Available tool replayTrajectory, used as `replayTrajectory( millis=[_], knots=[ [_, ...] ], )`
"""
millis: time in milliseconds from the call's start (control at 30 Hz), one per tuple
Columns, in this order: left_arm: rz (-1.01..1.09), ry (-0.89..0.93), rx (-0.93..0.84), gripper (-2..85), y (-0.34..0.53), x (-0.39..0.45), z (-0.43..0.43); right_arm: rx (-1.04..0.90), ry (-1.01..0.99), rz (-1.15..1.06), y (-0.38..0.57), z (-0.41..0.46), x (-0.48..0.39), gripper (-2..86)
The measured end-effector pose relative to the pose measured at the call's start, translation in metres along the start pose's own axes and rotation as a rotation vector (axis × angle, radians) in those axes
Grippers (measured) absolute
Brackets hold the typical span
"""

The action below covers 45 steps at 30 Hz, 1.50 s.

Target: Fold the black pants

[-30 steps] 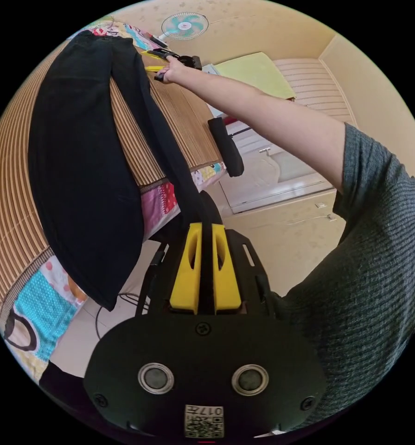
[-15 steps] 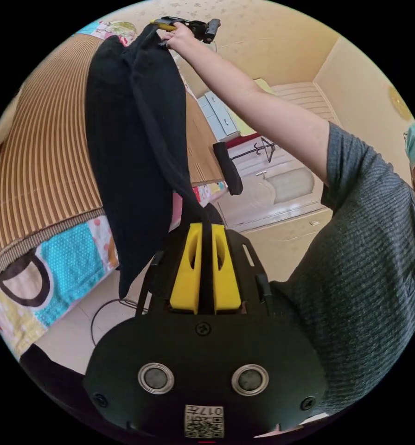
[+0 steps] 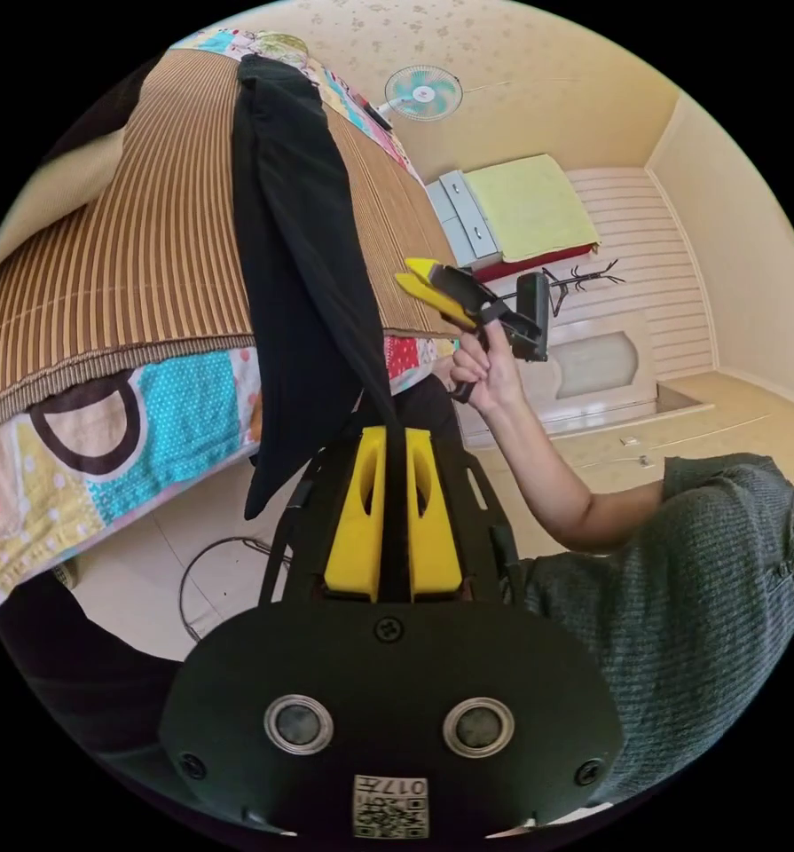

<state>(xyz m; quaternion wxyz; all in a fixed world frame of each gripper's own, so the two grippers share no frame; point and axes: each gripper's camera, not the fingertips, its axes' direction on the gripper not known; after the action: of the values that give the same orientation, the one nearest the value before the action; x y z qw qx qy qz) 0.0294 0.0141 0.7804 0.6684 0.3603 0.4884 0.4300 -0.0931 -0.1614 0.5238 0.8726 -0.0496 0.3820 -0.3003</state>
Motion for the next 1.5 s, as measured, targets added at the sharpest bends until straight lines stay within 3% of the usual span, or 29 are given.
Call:
replayTrajectory(
  millis=[133,267,333,400,467,767,833,967,1167,1267,1400,1500],
  knots=[
    [0.032,0.137,0.051,4.3,0.010,0.015,0.005,-0.079,-0.293,0.062,0.069,0.016,0.012,9.2],
    [0.054,0.395,0.177,4.3,0.035,0.012,0.009,-0.032,-0.474,0.005,0.082,0.010,0.007,5.6],
    [0.005,0.348,0.100,4.0,0.040,0.003,0.027,-0.095,-0.385,-0.025,0.081,0.020,0.005,4.6],
    [-0.205,0.006,-0.111,2.6,0.046,-0.016,0.060,-0.288,-0.175,0.000,0.079,0.050,0.008,4.7],
    [-0.203,-0.096,-0.120,3.3,0.052,-0.012,0.066,-0.366,-0.074,-0.032,0.080,0.065,0.007,5.5],
    [-0.056,-0.224,0.082,12.8,-0.001,0.034,0.057,-0.154,-0.138,0.043,0.038,0.024,0.050,9.4],
    [-0.065,-0.245,0.057,12.4,-0.024,0.025,0.077,-0.221,-0.158,0.040,0.027,0.048,0.053,7.5],
    [-0.090,-0.311,-0.108,0.5,-0.043,-0.008,0.163,-0.267,-0.087,0.036,0.036,0.065,0.043,4.3],
    [-0.049,-0.225,-0.168,0.3,0.033,0.000,0.221,-0.365,-0.118,0.048,0.080,0.044,0.044,4.7],
    [-0.042,-0.169,-0.066,4.8,0.062,0.011,0.210,-0.265,-0.207,0.085,0.084,0.006,0.059,7.2],
    [-0.029,-0.142,0.142,11.1,0.039,0.005,0.181,-0.105,-0.262,0.118,0.045,-0.030,0.087,10.2],
    [-0.091,-0.106,0.172,15.2,-0.008,-0.037,0.196,-0.057,-0.236,0.106,0.000,-0.024,0.096,12.1]
  ],
)
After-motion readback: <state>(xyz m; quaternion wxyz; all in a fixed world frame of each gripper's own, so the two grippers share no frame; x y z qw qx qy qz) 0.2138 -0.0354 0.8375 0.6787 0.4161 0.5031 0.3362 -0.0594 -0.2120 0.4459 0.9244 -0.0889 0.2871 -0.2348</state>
